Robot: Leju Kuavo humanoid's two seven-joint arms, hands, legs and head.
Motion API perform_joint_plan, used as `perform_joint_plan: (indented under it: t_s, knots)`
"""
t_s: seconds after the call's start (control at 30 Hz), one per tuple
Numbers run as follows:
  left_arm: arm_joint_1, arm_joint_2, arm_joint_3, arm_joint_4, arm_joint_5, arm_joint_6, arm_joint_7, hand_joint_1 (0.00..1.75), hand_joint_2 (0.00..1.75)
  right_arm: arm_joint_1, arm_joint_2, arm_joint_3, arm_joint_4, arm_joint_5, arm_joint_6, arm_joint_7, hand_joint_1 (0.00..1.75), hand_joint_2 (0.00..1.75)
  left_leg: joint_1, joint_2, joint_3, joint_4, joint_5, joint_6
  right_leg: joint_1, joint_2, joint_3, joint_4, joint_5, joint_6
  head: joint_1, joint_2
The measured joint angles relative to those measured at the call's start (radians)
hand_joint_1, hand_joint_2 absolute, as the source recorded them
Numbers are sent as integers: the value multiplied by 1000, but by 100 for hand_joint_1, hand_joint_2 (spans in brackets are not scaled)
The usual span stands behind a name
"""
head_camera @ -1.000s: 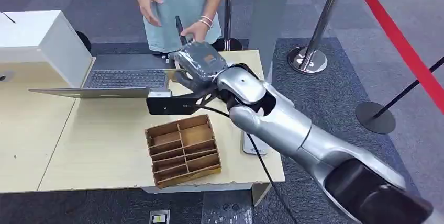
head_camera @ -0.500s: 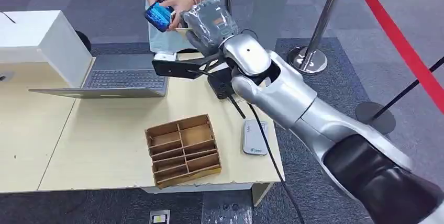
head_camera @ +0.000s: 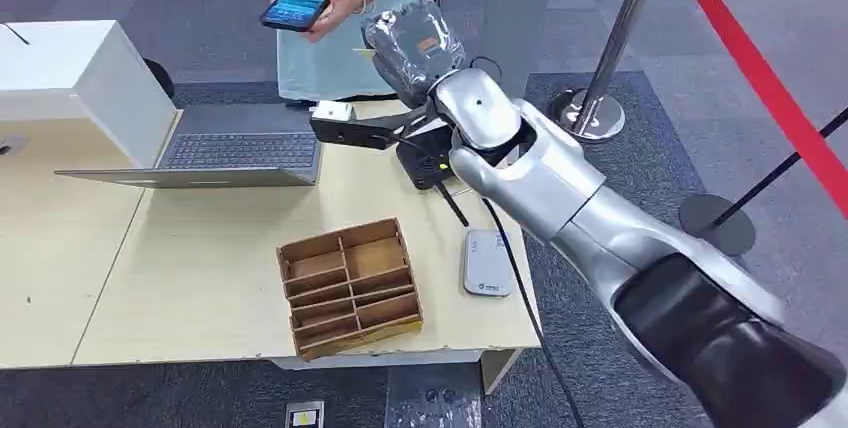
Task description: Pass the card to the sensor for recognition and then transmit it.
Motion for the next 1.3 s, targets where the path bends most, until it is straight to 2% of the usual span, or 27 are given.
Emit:
perform_joint_plan:
  t_s: [1.13,1.17,1.2,1.3]
  knots:
    - [-2,-10,-18,0,-1,0,-1,0,175,-1,19,-1,48,23,0,-1,175,175,0,-1,-1,1,0,0,0,0,0,0,0,1,0,0]
    - [-2,-10,-18,0,-2,0,-1,0,175,-1,19,-1,49,26,0,-1,124,175,0,-1,-1,1,0,0,0,0,0,-1,0,1,0,0]
    - [-2,-10,-18,0,-3,0,-1,0,175,-1,19,-1,49,28,0,-2,0,175,0,-1,-1,1,0,0,0,0,0,-1,0,1,0,0]
    - [-2,-10,-19,0,-3,0,-1,0,175,-1,19,-2,51,33,0,-5,0,175,0,0,-1,1,0,0,0,0,0,-1,0,1,0,0]
